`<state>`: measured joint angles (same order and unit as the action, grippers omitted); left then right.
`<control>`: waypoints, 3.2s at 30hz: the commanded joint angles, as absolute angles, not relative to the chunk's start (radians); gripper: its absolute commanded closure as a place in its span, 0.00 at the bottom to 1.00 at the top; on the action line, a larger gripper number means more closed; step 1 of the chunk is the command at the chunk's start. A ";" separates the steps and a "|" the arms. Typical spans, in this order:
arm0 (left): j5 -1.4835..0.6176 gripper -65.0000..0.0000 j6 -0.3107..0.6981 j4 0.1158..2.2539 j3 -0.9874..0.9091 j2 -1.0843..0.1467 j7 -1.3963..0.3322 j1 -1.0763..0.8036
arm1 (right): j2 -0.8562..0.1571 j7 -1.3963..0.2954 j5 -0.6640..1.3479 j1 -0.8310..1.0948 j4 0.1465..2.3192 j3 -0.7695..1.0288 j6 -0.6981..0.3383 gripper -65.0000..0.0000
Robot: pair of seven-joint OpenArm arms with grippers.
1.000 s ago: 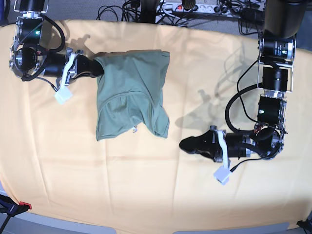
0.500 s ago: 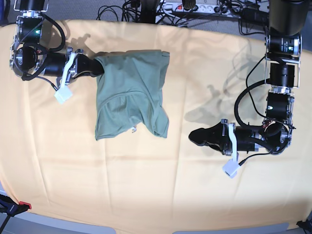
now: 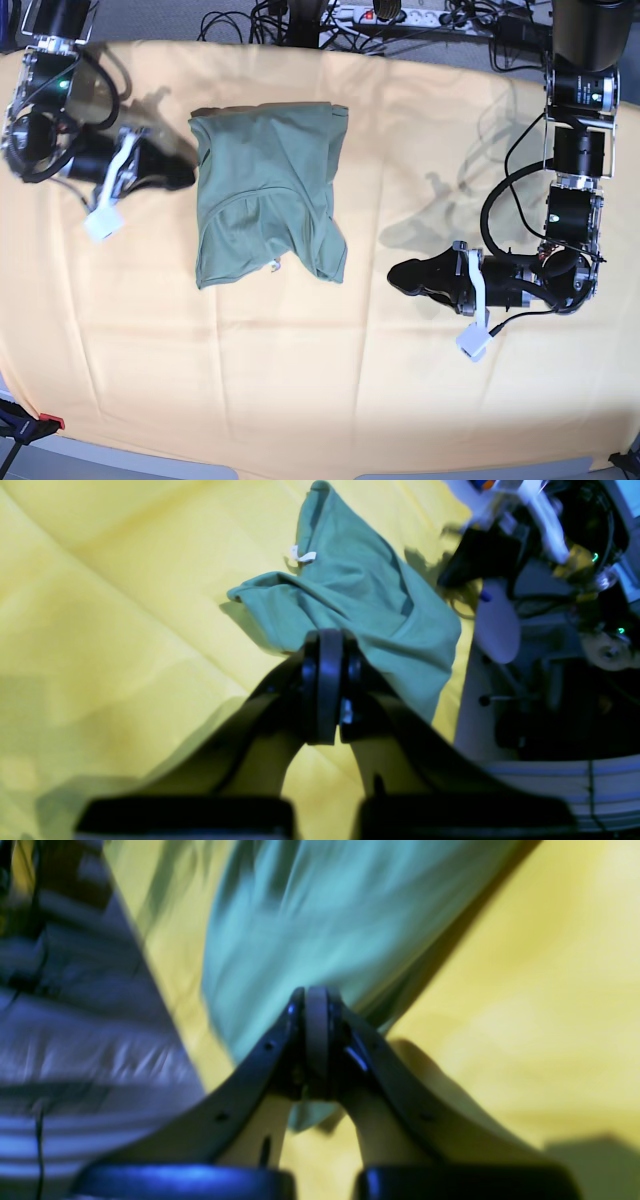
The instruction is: Fold the T-shirt properly
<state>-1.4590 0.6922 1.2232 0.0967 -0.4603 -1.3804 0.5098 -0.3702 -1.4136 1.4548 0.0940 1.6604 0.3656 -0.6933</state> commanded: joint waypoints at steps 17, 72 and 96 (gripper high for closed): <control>-1.484 1.00 0.698 1.707 0.078 -0.586 -1.396 0.341 | -0.433 -1.396 1.484 0.224 1.843 0.755 -0.698 1.00; -1.172 1.00 0.677 1.507 -0.290 -0.532 -1.242 -0.998 | -0.302 -1.216 1.094 0.953 1.301 0.427 -0.698 1.00; -0.237 1.00 0.257 0.759 -0.013 -0.162 -0.194 -0.438 | -0.222 -0.255 0.199 0.457 0.624 -0.104 -0.348 1.00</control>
<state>-0.2344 0.2428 0.7517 -0.0113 -0.1589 -0.1967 -0.4274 -0.2111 -0.2459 0.2047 0.4435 0.6243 -0.1047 -0.3386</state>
